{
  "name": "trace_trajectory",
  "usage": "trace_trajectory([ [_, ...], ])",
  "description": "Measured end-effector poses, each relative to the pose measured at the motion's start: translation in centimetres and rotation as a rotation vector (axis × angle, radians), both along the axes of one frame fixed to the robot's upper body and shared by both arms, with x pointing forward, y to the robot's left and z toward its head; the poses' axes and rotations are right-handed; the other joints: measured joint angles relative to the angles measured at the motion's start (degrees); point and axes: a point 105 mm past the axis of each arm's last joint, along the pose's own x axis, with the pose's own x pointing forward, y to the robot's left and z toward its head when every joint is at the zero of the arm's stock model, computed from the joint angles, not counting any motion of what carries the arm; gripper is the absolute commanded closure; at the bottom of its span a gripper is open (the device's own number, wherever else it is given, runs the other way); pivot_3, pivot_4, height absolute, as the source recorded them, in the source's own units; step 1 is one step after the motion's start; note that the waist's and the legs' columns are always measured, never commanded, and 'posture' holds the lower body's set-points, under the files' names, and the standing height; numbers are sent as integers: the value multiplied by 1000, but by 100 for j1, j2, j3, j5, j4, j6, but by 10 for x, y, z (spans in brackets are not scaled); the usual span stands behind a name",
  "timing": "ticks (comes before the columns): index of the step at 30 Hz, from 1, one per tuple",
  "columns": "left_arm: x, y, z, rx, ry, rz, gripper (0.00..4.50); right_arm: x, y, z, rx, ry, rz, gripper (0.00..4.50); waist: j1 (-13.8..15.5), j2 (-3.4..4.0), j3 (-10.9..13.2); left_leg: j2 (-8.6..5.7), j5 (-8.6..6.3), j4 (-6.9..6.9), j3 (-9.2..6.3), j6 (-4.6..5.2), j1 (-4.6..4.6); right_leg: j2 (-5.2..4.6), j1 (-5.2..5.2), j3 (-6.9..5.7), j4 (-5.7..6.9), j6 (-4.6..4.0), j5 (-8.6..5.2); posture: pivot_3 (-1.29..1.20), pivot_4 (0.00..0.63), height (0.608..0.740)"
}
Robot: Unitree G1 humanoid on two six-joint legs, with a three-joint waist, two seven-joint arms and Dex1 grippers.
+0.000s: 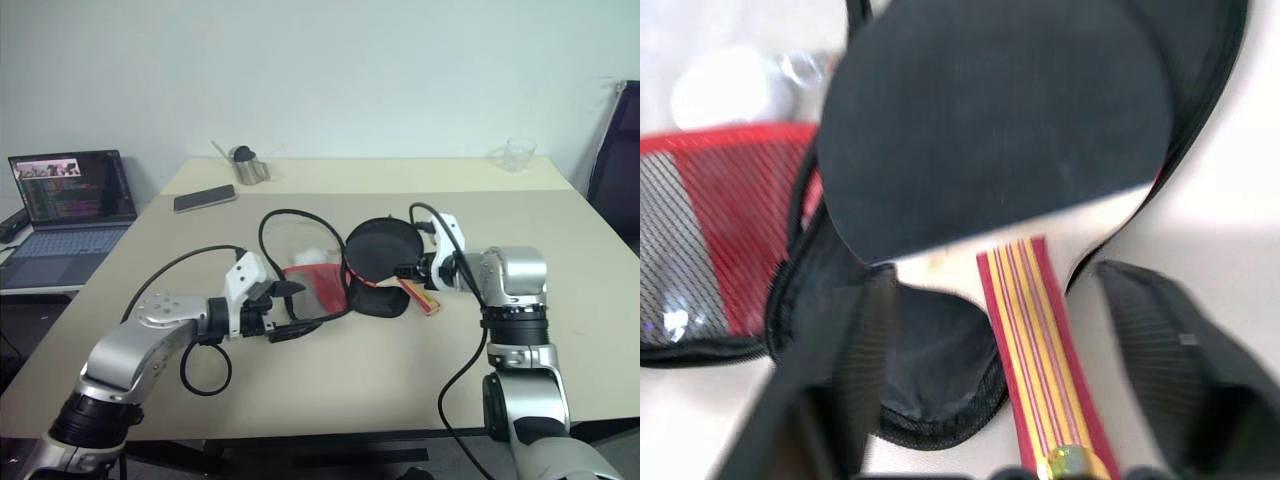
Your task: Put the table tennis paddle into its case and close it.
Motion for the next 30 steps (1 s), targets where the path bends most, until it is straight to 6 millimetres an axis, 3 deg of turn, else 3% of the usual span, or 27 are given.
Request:
trace_trajectory([
  [4, 0, 0, 0, 0, 0, 3, 0, 1, 5, -15, -21, 38, 17, 15, 0, 0, 0, 0, 0, 0, 1, 0, 0, 0, 0, 0, -2, 0, 0, 0, 150, 740],
  [13, -2, 1, -3, 3, 5, 18, 0, 11, 11, -28, -52, 24, 32, 15, -7, -1, -1, 0, 0, 1, 2, 0, 5, 1, 4, 1, 1, 0, 1, 0, 150, 740],
  [17, -4, 2, -3, 5, 7, 25, 0, 15, 15, -30, -65, 9, 40, 921, -14, -1, -1, 1, 0, 1, 2, 0, 10, 1, 4, 1, 5, -3, 3, 0, 150, 740],
  [24, -5, 7, -3, 12, 8, 50, 0, 16, 16, -33, -83, 5, 50, 3317, -15, -1, -1, 2, 0, 0, 3, 0, 9, 2, 3, 1, 3, -3, 3, 0, 150, 740],
  [30, -7, 7, -4, 8, 14, 48, 0, 16, 16, -33, -83, 6, 52, 3396, -14, -1, -1, 2, 0, 0, 2, 0, 8, 2, 3, 1, 2, -3, 3, 0, 150, 740],
])
